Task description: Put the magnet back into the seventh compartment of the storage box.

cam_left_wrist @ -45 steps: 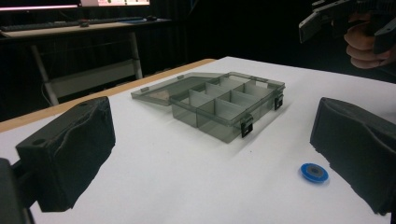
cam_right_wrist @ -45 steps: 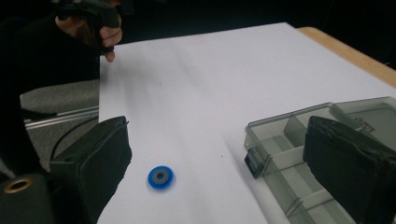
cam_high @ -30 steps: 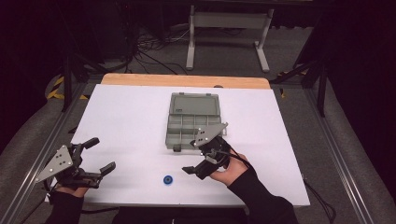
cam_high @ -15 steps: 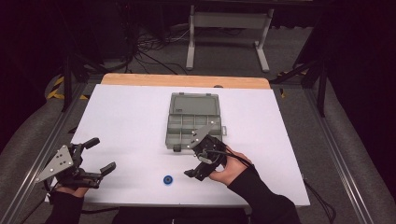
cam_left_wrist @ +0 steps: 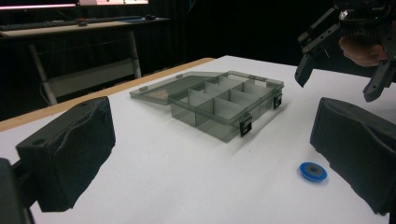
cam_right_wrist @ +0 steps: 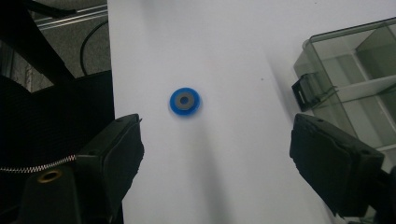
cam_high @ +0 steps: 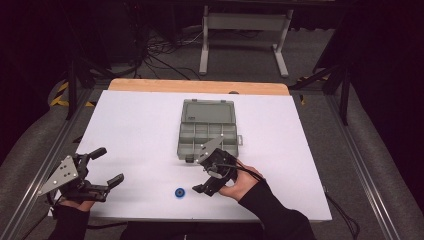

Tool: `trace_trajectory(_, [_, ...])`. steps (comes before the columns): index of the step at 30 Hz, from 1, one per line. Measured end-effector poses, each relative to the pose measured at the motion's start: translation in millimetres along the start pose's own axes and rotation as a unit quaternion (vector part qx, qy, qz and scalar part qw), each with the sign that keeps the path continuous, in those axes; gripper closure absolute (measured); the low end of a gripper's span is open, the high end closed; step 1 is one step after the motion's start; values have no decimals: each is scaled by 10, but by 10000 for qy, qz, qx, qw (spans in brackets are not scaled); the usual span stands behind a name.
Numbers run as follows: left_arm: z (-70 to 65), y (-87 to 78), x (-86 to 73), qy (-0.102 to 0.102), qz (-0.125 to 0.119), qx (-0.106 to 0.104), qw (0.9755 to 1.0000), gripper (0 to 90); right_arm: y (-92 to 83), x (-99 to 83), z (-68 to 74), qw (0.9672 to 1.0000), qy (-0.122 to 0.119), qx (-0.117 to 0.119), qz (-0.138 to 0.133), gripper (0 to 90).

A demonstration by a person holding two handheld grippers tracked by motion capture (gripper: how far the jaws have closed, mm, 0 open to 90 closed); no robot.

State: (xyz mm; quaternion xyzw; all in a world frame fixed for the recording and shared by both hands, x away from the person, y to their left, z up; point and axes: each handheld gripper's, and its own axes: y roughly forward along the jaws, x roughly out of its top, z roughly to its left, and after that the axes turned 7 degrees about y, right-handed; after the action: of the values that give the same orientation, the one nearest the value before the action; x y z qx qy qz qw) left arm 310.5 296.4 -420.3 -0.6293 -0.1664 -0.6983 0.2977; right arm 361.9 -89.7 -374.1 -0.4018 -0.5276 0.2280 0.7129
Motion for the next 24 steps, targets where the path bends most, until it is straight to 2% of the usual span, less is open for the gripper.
trace_trajectory(15, [4,2,-4,-12,23,-22,10000,7,310,65,15,9995,-48,189,245,191])
trace_trajectory(24, [8,11,-10,5,40,-22,10000,8,478,79,58,9989,-104,204,407,199])
